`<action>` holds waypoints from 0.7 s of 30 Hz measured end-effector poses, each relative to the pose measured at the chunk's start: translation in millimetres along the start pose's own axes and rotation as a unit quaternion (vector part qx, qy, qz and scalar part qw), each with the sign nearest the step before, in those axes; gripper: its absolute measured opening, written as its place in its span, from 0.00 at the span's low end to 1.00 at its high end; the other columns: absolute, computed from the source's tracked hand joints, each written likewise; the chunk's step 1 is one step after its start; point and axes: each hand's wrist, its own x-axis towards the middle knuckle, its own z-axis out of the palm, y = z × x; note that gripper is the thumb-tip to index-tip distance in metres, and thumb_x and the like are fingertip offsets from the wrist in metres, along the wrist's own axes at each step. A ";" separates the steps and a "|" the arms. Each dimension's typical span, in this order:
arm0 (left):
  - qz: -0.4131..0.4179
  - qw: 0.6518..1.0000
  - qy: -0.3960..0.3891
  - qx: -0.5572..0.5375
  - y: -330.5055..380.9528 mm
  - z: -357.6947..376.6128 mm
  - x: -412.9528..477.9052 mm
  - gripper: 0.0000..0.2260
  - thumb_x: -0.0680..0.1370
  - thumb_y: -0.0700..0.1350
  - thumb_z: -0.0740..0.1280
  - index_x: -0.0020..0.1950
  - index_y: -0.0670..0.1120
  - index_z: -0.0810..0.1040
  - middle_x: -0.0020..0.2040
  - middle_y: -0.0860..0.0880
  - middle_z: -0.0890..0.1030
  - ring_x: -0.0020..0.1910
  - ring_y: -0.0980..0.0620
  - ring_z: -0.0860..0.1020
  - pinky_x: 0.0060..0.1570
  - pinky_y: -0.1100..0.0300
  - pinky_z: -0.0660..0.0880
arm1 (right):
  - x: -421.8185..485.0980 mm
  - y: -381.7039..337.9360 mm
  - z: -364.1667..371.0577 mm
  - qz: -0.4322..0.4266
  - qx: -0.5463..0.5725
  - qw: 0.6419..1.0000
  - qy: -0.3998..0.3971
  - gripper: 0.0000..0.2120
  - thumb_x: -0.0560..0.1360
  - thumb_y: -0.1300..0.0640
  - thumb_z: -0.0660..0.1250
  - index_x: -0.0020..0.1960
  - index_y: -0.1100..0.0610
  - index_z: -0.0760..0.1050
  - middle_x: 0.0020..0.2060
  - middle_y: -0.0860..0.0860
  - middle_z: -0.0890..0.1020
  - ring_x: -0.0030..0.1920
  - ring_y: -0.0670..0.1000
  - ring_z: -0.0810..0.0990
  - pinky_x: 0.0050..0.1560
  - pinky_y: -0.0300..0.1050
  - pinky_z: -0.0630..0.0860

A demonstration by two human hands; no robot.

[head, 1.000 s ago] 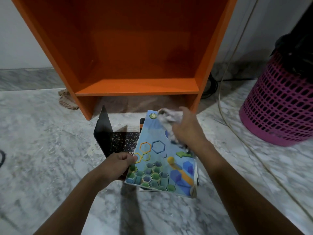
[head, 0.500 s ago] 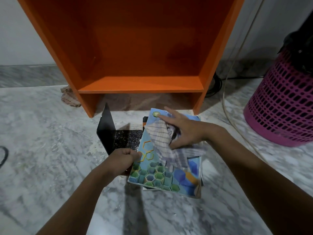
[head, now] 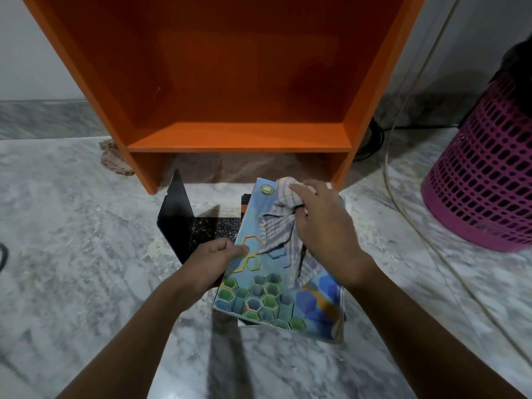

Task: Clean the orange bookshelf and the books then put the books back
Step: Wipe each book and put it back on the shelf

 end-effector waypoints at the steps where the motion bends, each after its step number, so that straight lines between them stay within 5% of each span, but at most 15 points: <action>1: -0.001 1.000 -0.002 0.000 2.2 1.0 0.0 0.15 0.74 0.44 0.72 0.29 0.48 0.73 0.36 0.41 0.75 0.32 0.47 0.73 0.30 0.60 0.72 | -1.6 -2.4 0.1 0.018 -0.002 0.998 -0.059 0.22 0.79 0.56 0.59 0.73 0.49 0.67 0.73 0.54 0.65 0.69 0.59 0.65 0.65 0.57 0.70; 4: 0.001 1.000 0.000 -0.013 10.9 5.3 -0.6 0.07 0.74 0.41 0.70 0.36 0.44 0.76 0.36 0.40 0.77 0.34 0.45 0.75 0.37 0.55 0.72 | -11.4 -7.8 1.6 0.038 0.021 0.975 -0.220 0.31 0.80 0.38 0.55 0.79 0.43 0.49 0.79 0.52 0.49 0.77 0.59 0.51 0.73 0.59 0.58; 6: 0.003 1.000 0.004 -0.021 17.0 8.5 -0.6 0.05 0.73 0.41 0.69 0.38 0.44 0.76 0.38 0.39 0.76 0.38 0.44 0.74 0.41 0.52 0.71 | -17.0 -8.3 8.7 -0.003 -0.023 0.976 -0.217 0.36 0.77 0.32 0.55 0.79 0.42 0.47 0.79 0.52 0.50 0.77 0.57 0.50 0.73 0.59 0.59; 11: -0.008 1.000 -0.011 -0.007 20.8 15.7 1.8 0.09 0.75 0.43 0.71 0.39 0.43 0.74 0.39 0.42 0.79 0.38 0.43 0.76 0.42 0.49 0.73 | -17.8 -11.4 22.7 -0.054 -0.091 0.984 -0.147 0.27 0.81 0.43 0.58 0.78 0.47 0.57 0.73 0.54 0.63 0.69 0.59 0.63 0.67 0.52 0.65; 15: -0.009 0.998 -0.066 0.008 23.7 24.3 0.9 0.08 0.77 0.43 0.71 0.55 0.45 0.82 0.49 0.43 0.86 0.48 0.42 0.84 0.53 0.46 0.79 | -14.0 -6.0 23.2 -0.042 -0.037 0.989 -0.135 0.23 0.81 0.54 0.61 0.75 0.48 0.64 0.69 0.54 0.67 0.64 0.58 0.66 0.63 0.51 0.68; 19: 0.011 0.997 -0.068 0.019 27.1 31.9 -3.1 0.09 0.79 0.43 0.69 0.58 0.50 0.81 0.52 0.45 0.85 0.51 0.42 0.83 0.56 0.44 0.79 | -2.3 14.7 13.5 0.056 0.087 0.992 -0.071 0.20 0.79 0.56 0.64 0.70 0.47 0.71 0.63 0.52 0.74 0.59 0.53 0.75 0.58 0.50 0.74; 21: 0.038 0.998 -0.045 0.037 33.0 34.5 -8.1 0.09 0.79 0.43 0.68 0.58 0.51 0.81 0.51 0.47 0.85 0.50 0.45 0.83 0.52 0.48 0.79 | 2.1 21.5 -3.8 0.125 0.198 0.972 -0.012 0.18 0.79 0.57 0.64 0.67 0.46 0.75 0.54 0.47 0.79 0.47 0.39 0.78 0.47 0.34 0.76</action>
